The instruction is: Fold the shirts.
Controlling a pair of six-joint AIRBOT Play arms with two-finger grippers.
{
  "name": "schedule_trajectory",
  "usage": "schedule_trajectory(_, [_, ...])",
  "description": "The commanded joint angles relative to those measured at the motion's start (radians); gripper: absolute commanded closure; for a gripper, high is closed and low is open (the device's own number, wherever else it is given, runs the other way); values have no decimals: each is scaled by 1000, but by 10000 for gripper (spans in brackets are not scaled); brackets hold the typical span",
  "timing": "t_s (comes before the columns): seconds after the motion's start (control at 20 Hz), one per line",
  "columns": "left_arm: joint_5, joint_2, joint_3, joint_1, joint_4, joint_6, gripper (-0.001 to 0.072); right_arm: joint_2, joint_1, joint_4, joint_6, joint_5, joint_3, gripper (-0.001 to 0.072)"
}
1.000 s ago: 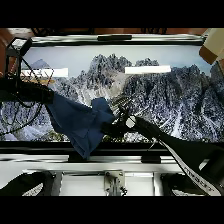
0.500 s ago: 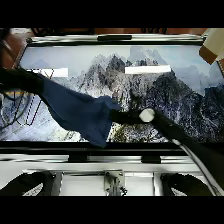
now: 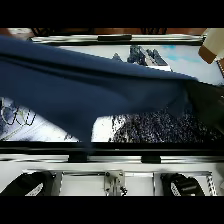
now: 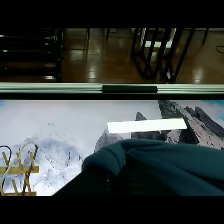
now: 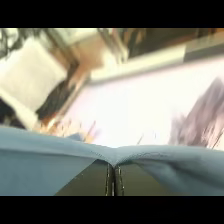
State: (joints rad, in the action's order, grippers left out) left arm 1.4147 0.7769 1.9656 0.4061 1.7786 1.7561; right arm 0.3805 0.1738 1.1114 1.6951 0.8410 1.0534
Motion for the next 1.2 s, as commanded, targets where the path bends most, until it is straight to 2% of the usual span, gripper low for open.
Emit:
schedule_trajectory(0.0, [123,-58,-75,-1,2,29,668,-97,-41,88,21,203,34,642])
schedule_trajectory(0.1, [177,-59,-174,-1,2,26,668,-67,-41,179,20,417,34,642])
schedule_trajectory(0.2, [175,-59,-309,-1,2,20,668,-21,-41,296,20,615,14,642])
schedule_trajectory(0.3, [135,-53,-455,-1,2,11,668,20,-41,381,20,667,-59,642])
schedule_trajectory(0.4, [3,-46,-615,-1,2,12,668,69,-41,380,20,557,-170,642])
schedule_trajectory(0.5, [-175,-11,-747,-2,2,56,668,157,-41,316,21,354,-274,642])
schedule_trajectory(0.6, [-315,71,-814,-3,2,111,668,296,-41,238,21,138,-320,642])
schedule_trajectory(0.7, [-425,199,-814,-3,2,124,668,456,-41,152,21,-58,-317,642])
schedule_trajectory(0.8, [-488,341,-787,-25,-10,137,668,599,-41,45,41,-239,-315,642])
schedule_trajectory(0.9, [-488,476,-753,-55,-31,181,668,716,-41,-82,51,-360,-315,642])
schedule_trajectory(1.05, [-488,628,-737,-100,-181,187,661,835,-41,-176,46,-379,-315,640])
schedule_trajectory(1.1, [-486,662,-737,-114,-232,186,584,853,-41,-177,45,-377,-315,608])
schedule_trajectory(1.15, [-465,681,-734,-130,-265,186,387,855,-42,-175,36,-377,-314,486])
